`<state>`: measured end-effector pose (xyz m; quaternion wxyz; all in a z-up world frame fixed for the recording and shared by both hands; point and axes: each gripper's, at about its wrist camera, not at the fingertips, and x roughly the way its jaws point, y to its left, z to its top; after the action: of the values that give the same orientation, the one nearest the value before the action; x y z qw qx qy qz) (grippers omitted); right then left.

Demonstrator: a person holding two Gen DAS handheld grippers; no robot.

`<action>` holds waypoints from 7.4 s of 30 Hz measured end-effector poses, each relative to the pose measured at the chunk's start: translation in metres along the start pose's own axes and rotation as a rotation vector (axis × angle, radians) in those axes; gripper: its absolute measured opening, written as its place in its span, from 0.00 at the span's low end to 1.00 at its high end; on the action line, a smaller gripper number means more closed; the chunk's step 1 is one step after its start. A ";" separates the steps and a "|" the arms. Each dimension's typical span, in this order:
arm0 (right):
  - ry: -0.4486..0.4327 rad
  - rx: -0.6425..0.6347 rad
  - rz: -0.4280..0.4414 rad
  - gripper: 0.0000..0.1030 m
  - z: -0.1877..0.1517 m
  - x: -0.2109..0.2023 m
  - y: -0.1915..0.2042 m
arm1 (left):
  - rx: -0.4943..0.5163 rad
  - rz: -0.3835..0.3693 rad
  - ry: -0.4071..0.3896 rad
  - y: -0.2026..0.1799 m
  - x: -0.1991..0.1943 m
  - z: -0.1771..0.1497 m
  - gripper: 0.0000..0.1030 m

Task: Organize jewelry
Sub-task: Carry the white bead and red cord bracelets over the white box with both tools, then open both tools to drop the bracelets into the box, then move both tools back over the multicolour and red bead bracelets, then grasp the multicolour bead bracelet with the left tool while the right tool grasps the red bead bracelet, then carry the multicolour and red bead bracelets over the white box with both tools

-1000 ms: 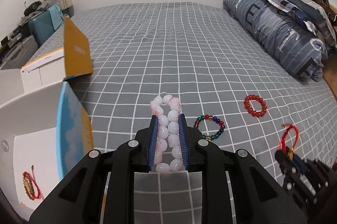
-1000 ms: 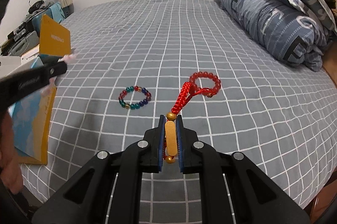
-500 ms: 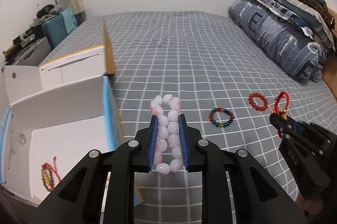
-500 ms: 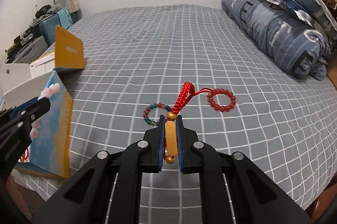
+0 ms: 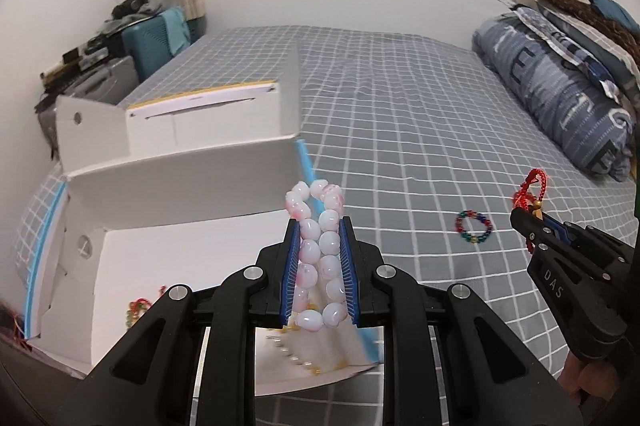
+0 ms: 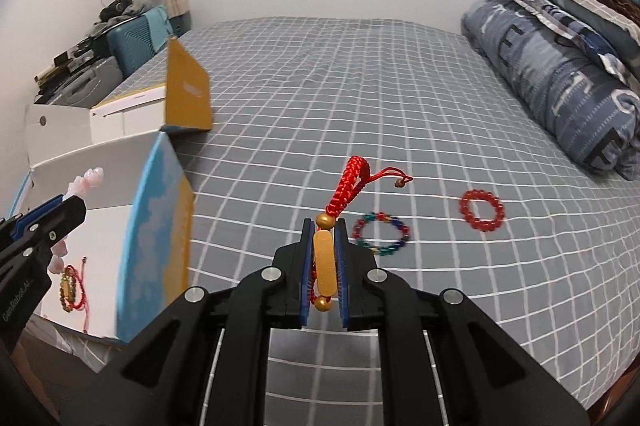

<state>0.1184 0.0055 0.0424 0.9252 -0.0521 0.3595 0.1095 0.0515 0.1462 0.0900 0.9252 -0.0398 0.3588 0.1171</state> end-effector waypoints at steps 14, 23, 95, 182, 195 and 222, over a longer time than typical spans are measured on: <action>-0.022 -0.075 0.086 0.09 0.002 0.000 0.081 | -0.075 0.111 -0.003 0.074 -0.009 -0.013 0.19; -0.040 -0.156 0.136 0.09 -0.003 -0.003 0.140 | -0.114 0.168 0.005 0.119 -0.012 -0.024 0.19; 0.021 -0.147 0.125 0.93 -0.002 0.002 0.146 | -0.193 0.188 0.044 0.165 0.001 -0.029 0.94; 0.292 0.269 -0.112 0.13 0.005 0.166 -0.257 | 0.169 -0.193 0.291 -0.201 0.193 -0.001 0.09; 0.217 0.234 -0.082 0.13 0.018 0.130 -0.239 | 0.162 -0.224 0.221 -0.195 0.147 0.017 0.09; 0.093 0.187 -0.089 0.12 0.021 0.043 -0.196 | 0.156 -0.191 0.153 -0.158 0.085 0.023 0.09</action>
<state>0.2102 -0.1739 0.0316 0.9123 0.0136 0.4081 0.0315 0.1663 0.0126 0.0477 0.9024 -0.0105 0.4308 -0.0030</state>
